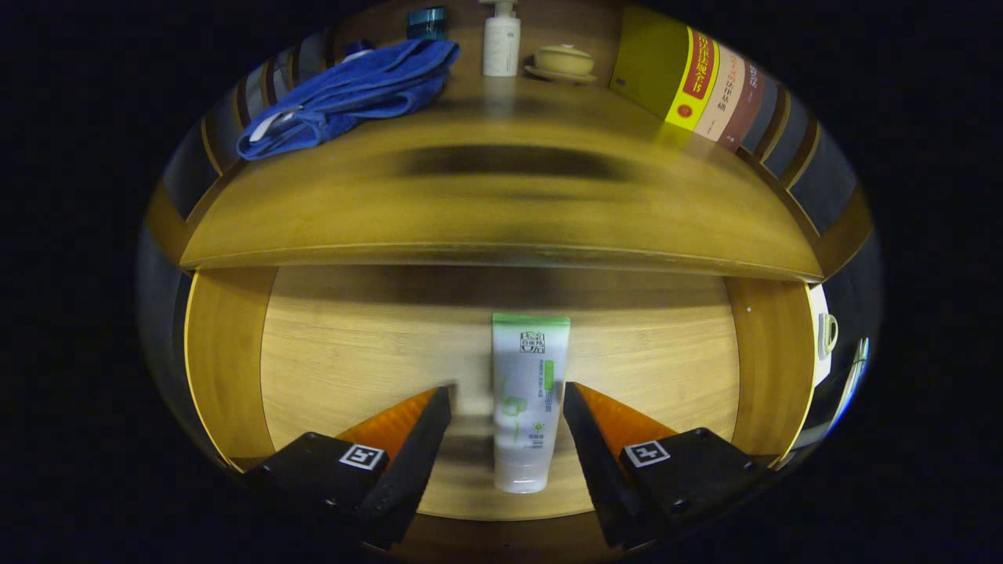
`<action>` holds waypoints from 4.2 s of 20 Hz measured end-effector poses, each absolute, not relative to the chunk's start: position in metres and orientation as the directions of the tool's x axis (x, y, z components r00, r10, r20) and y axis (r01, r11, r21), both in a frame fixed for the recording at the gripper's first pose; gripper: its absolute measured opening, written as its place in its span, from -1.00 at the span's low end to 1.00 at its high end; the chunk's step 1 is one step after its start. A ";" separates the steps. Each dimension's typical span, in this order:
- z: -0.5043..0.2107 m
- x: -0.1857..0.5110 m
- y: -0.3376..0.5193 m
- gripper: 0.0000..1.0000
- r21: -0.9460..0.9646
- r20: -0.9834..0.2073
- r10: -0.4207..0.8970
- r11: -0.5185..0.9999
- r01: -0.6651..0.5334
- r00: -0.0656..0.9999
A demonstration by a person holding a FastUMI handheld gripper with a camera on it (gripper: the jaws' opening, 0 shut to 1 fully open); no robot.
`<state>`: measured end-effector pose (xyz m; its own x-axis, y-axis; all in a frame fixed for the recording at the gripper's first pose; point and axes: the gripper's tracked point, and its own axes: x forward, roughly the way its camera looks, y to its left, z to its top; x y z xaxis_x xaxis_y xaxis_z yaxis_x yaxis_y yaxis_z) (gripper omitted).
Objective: Pull open the drawer, take out the items inside it, and place them on the countertop above the cabinet.
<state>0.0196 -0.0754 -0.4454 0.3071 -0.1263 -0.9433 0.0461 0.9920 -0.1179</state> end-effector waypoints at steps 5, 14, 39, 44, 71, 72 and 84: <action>-0.458 0.013 -0.086 0.70 -0.146 -0.953 -0.151 0.988 0.039 0.262; -0.414 0.020 -0.081 -0.01 -0.108 -0.938 -0.104 0.994 0.006 0.332; -0.232 0.127 -0.099 -0.82 -0.133 -0.834 -0.144 0.989 0.058 0.533; -0.268 0.121 -0.080 -0.70 -0.074 -0.854 -0.072 0.997 0.017 0.516; -0.436 0.022 -0.113 0.57 -0.113 -0.956 -0.088 0.991 -0.076 0.281; -0.438 0.020 -0.111 0.51 -0.107 -0.958 -0.085 0.992 -0.066 0.273; -0.337 0.018 -0.110 -0.15 -0.142 -0.925 -0.088 0.982 -0.123 0.369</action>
